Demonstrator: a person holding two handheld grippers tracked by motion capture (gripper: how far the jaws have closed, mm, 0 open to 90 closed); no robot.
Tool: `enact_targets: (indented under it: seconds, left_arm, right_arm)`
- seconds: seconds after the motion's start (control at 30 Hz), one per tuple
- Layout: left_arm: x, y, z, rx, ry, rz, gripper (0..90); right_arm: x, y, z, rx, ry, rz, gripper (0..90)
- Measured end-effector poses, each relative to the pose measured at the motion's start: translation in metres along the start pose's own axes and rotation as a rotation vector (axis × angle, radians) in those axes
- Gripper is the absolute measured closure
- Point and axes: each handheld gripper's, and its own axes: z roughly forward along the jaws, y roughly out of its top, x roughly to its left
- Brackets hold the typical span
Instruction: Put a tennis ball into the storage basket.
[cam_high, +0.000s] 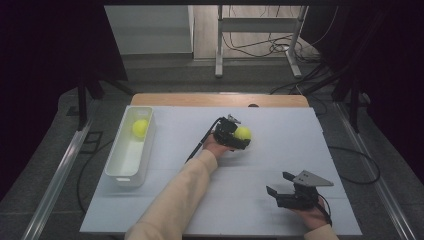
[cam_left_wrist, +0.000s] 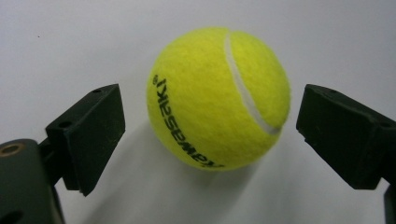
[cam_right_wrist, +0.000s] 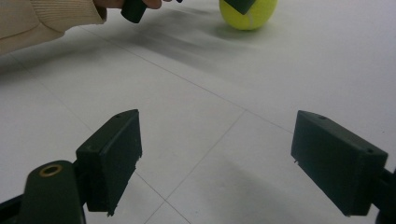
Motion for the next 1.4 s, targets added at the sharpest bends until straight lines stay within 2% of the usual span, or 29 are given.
enact_targets:
  seconds: [0.1, 0.17, 0.23, 0.3, 0.33, 0.5, 0.77, 1.4]
  left_arm:
    - [0.000, 0.001, 0.004, 0.005, -0.004, -0.002, 9.7]
    - [-0.001, 0.001, 0.007, 0.006, 0.010, -0.002, 11.7]
    - [0.000, 0.001, 0.009, 0.013, 0.006, -0.010, 16.5]
    - [0.000, 0.001, 0.008, 0.002, -0.020, -0.021, 23.1]
    - [-0.001, 0.001, 0.008, 0.004, -0.014, -0.019, 25.6]
    - [-0.003, 0.002, 0.007, 0.017, 0.000, -0.001, 26.6]
    - [-0.005, 0.003, -0.002, 0.023, -0.011, 0.021, 26.7]
    - [-0.003, -0.001, -0.029, -0.011, -0.014, 0.006, 26.8]
  right_arm:
    - [0.000, 0.000, 0.000, 0.000, 0.000, 0.001, 16.9]
    - [-0.001, 0.000, 0.000, 0.001, -0.002, 0.000, 16.9]
    - [-0.001, 0.000, 0.000, 0.000, -0.001, 0.000, 17.0]
    - [-0.001, 0.000, -0.001, -0.004, 0.001, 0.001, 17.0]
    - [-0.001, 0.000, -0.001, -0.004, 0.000, 0.002, 16.9]
    - [-0.001, 0.000, -0.001, -0.004, -0.001, 0.002, 17.0]
    - [-0.001, 0.000, -0.001, -0.003, -0.002, 0.000, 17.0]
    - [-0.001, 0.000, 0.000, -0.001, -0.009, -0.004, 17.0]
